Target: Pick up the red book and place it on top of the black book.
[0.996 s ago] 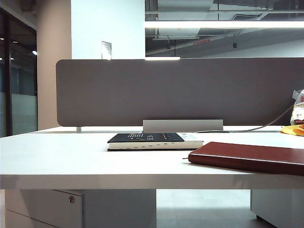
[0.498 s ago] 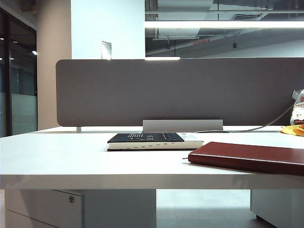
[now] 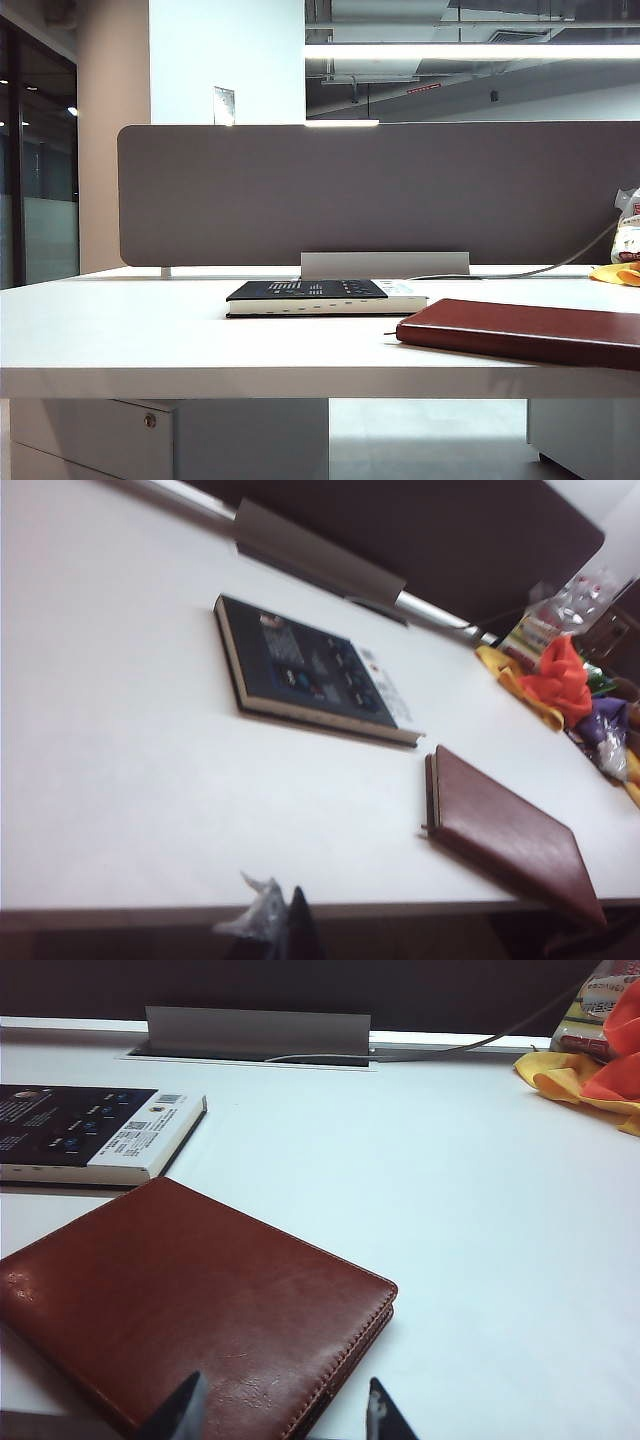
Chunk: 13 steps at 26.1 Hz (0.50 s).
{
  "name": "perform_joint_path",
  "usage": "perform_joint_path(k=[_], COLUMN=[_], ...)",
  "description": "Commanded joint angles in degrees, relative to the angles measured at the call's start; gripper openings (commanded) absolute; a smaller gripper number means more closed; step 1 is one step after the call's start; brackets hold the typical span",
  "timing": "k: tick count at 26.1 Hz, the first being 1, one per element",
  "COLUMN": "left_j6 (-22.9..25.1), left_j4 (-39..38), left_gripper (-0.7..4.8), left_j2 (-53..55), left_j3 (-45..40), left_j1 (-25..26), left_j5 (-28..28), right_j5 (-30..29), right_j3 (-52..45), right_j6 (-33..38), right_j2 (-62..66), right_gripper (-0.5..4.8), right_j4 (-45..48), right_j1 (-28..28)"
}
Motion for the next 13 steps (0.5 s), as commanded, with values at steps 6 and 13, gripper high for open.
perform_joint_path(k=[6,13], left_j6=[6.14,14.53], left_j4=[-2.60,-9.20], left_gripper=[-0.04,-0.05], left_j2=[12.31,25.70], left_j3=[9.62,22.32], left_j1=[0.07,0.07], left_j5=[3.04,4.37], right_j5=[-0.20,-0.20], right_j3=[-0.15,-0.15], right_j6=[0.20,0.20], right_j2=[0.00,0.00], right_gripper=[2.07,2.07], right_j4=[0.66,0.66], right_j1=[0.04,0.04])
